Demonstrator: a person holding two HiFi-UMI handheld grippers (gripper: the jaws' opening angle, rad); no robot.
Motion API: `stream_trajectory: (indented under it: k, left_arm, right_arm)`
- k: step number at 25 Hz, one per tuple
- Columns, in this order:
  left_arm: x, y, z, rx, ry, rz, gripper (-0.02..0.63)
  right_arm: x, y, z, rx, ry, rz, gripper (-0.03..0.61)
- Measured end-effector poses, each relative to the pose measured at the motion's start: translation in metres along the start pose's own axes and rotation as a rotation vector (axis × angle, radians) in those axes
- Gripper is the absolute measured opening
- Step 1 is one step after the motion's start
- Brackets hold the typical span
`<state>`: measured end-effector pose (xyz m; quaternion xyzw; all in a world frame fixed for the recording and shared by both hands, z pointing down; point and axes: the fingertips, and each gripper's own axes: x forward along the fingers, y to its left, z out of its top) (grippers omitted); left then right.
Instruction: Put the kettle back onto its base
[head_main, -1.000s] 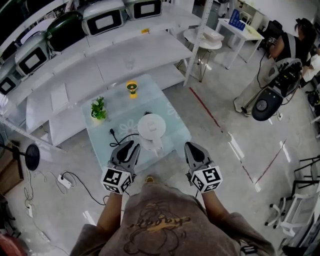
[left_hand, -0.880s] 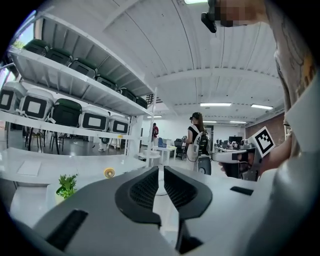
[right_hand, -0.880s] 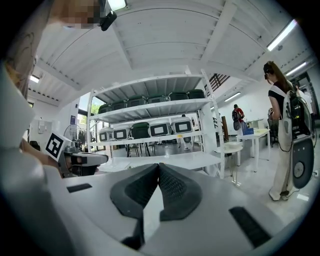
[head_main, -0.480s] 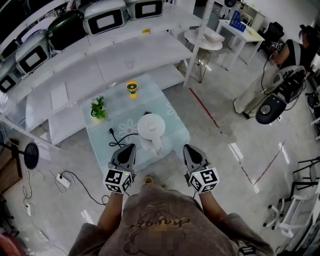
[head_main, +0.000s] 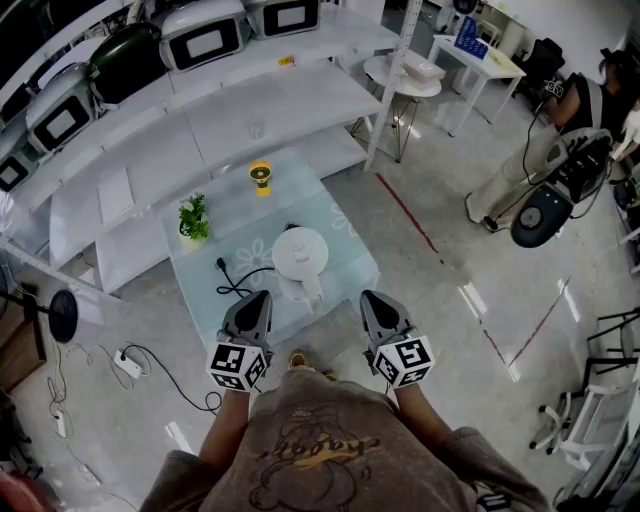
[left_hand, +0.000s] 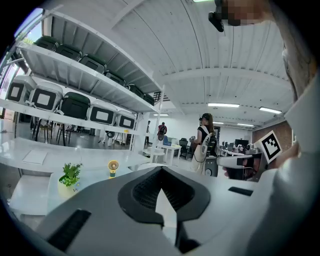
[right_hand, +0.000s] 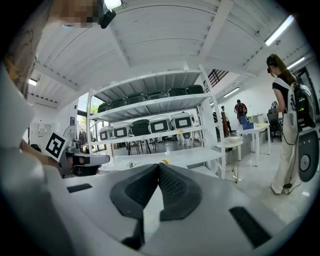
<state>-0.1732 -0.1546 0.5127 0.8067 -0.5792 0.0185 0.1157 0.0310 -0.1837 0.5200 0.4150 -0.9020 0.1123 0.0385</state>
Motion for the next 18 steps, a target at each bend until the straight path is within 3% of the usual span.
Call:
stream_trajectory:
  k: [18]
  left_arm:
    - [0.010, -0.003, -0.002, -0.023, 0.007, 0.007, 0.021]
  right_arm:
    - [-0.002, -0.011, 0.001, 0.000, 0.009, -0.008, -0.003]
